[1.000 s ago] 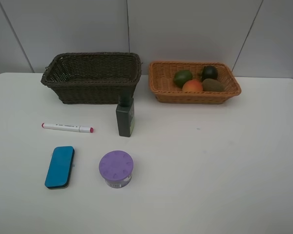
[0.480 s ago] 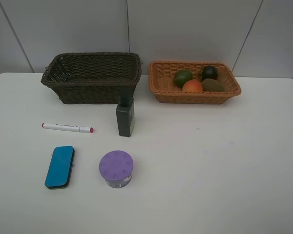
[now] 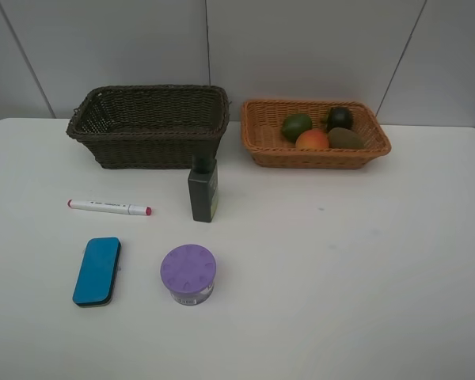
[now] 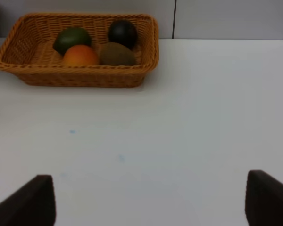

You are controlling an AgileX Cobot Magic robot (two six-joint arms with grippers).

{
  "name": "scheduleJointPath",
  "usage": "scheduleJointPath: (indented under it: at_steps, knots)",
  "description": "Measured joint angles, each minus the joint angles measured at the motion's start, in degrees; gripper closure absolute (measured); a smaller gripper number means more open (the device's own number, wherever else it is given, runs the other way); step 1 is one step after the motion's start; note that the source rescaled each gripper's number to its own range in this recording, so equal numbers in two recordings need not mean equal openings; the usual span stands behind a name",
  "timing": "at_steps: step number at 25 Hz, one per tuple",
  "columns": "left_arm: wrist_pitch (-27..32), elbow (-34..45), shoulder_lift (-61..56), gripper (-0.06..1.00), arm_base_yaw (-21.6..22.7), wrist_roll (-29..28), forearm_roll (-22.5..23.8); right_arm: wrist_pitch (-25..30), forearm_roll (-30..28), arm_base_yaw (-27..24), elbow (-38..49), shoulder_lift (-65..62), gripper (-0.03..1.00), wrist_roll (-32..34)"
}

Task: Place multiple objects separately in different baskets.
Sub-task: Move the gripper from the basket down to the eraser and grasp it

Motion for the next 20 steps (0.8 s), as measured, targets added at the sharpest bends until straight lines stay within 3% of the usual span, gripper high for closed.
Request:
scheduleJointPath:
  at_steps: [20]
  knots:
    - [0.0,0.0,0.0,-0.06,0.0,0.0,0.0,0.0,0.0,0.0,0.0,0.0,0.06,0.0]
